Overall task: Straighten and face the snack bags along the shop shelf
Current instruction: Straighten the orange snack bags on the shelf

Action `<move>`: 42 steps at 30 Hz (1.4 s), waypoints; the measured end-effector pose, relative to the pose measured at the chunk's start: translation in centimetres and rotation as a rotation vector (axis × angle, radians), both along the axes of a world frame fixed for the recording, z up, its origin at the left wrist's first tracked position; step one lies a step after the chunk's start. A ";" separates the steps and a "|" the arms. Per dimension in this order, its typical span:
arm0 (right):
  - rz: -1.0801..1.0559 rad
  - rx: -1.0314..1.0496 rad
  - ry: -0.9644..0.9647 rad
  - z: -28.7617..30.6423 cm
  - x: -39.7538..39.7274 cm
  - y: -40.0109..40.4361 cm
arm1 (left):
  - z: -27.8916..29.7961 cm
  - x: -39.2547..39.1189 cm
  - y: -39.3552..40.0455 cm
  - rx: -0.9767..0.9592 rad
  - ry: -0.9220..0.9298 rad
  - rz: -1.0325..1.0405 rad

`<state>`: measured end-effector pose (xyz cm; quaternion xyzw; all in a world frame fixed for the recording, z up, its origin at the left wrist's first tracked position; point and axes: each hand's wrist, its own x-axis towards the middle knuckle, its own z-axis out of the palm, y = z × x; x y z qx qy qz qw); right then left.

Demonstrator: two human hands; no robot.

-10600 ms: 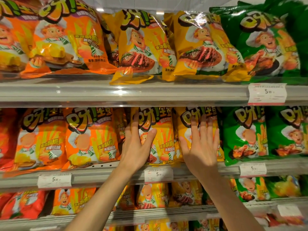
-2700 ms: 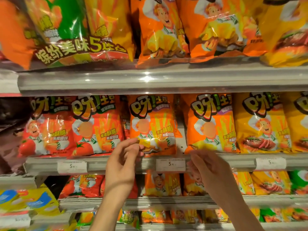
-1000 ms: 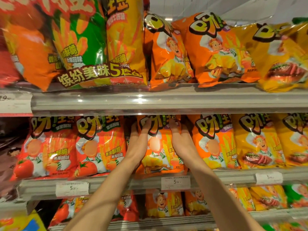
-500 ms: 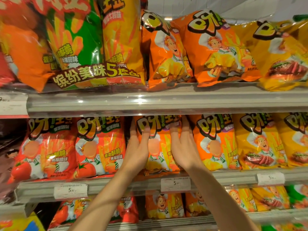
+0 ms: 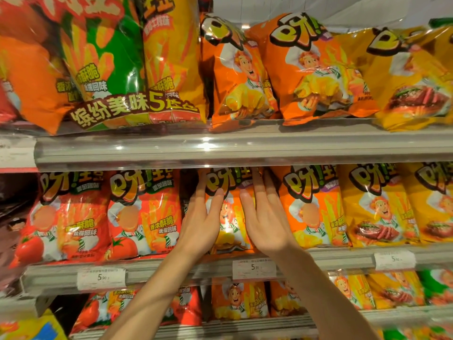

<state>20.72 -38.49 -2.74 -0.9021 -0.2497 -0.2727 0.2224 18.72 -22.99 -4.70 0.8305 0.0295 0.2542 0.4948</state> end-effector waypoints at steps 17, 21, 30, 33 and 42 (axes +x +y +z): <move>-0.306 -0.101 -0.056 -1.1 2.5 -8.3 | 0.4 -0.5 -2.0 0.060 0.000 0.013; -0.302 -0.086 -0.079 -1.5 2.7 -8.7 | 0.0 -0.5 -2.7 0.080 0.012 0.021; -0.274 -0.058 -0.079 -1.9 2.7 -9.2 | -0.1 -0.5 -2.5 0.086 0.031 -0.024; -0.231 0.015 -0.016 -1.3 1.9 -9.2 | 0.0 -0.9 -1.8 0.074 0.038 -0.050; -0.130 0.434 -0.042 -1.7 -4.1 -7.1 | -1.2 -5.4 0.3 0.029 -0.072 -0.026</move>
